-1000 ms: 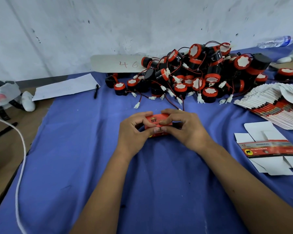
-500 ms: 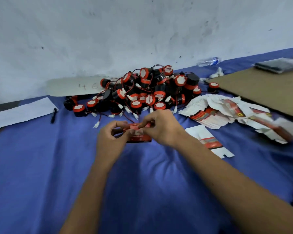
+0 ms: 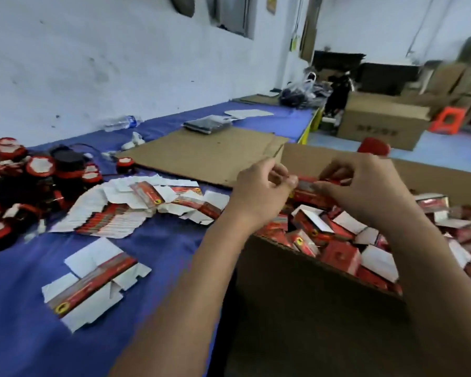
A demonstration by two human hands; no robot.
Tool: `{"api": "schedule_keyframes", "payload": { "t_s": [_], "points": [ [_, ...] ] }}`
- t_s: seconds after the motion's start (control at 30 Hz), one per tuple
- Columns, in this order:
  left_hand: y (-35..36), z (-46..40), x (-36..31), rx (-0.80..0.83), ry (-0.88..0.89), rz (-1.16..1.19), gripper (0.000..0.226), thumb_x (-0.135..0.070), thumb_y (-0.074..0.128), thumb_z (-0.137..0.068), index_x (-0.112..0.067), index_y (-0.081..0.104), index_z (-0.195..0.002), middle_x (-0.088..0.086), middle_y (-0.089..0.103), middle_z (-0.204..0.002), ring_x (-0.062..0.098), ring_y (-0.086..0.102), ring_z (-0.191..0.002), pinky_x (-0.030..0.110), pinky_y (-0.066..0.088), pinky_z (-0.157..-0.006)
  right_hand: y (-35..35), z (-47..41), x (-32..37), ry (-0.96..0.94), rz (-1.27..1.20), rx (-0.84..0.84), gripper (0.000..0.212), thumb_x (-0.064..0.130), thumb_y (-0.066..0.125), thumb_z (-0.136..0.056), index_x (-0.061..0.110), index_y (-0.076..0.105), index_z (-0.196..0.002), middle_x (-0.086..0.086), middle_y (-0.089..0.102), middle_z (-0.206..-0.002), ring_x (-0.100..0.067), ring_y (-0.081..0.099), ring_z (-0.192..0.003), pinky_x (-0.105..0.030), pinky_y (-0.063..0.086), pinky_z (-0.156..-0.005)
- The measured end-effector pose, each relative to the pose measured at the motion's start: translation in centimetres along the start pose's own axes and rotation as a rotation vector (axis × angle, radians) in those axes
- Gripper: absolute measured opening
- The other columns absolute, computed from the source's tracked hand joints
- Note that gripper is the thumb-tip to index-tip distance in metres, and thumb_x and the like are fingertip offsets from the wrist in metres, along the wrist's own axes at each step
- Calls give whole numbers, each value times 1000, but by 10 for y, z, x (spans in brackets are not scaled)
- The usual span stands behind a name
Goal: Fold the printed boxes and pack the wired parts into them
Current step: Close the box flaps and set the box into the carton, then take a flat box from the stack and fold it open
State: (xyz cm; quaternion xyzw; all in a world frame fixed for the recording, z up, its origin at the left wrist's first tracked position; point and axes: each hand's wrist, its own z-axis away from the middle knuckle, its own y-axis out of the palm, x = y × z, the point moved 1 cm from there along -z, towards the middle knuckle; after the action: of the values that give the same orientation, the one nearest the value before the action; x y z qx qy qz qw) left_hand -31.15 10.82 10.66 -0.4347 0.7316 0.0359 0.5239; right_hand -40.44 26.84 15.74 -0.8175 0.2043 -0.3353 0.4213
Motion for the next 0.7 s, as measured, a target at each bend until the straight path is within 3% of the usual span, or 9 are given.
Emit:
{"api": "schedule_keyframes", "payload": {
  "t_s": [0.13,0.23,0.33,0.43,0.5,0.57,0.7],
  "points": [
    [41,-8,3,282,-44,-335,10,-37,74,-91,-29,67,-90,-6,72,-95,17,67,-93,37,55,-88,7,-6,-45,237,184,259,28,38,69,-93,19,70,-113,-3,63,-90,-21,58,-78,-29,39,-57],
    [40,-8,8,293,-69,-438,8,-33,74,-90,-26,70,-90,-2,73,-99,21,68,-95,40,57,-89,12,-7,-46,240,147,309,29,38,65,-96,19,67,-117,-7,64,-104,-25,56,-84,-32,40,-61],
    [26,-4,7,146,-30,-272,5,-22,72,-93,-22,76,-89,-8,72,-90,9,67,-85,29,58,-80,16,-8,-30,177,136,303,28,36,60,-99,21,66,-123,-3,61,-103,-24,57,-90,-31,41,-66],
    [-3,5,9,-62,48,-148,17,-16,72,-90,-28,72,-79,-17,69,-77,-2,65,-74,9,46,-65,26,-4,3,94,94,197,31,34,63,-98,22,66,-126,-5,67,-117,-24,61,-101,-31,46,-75],
    [-20,14,12,-197,66,-117,14,-14,72,-88,-23,73,-78,-13,71,-76,2,66,-74,16,50,-67,35,3,35,-13,-9,136,25,31,65,-96,24,68,-121,-3,68,-115,-19,64,-97,-31,53,-74],
    [-42,22,24,-328,38,-120,7,-12,71,-86,-15,75,-81,-7,73,-78,8,67,-74,29,54,-72,51,10,75,-147,-150,103,20,28,68,-95,26,72,-114,1,71,-109,-15,66,-98,-35,57,-83],
    [-98,51,72,-456,-207,-286,8,-9,69,-85,-9,78,-84,6,76,-82,25,70,-82,42,53,-77,103,15,153,-276,-357,200,14,19,68,-87,22,76,-98,3,74,-94,-16,68,-90,-33,55,-83]
  ]
}}
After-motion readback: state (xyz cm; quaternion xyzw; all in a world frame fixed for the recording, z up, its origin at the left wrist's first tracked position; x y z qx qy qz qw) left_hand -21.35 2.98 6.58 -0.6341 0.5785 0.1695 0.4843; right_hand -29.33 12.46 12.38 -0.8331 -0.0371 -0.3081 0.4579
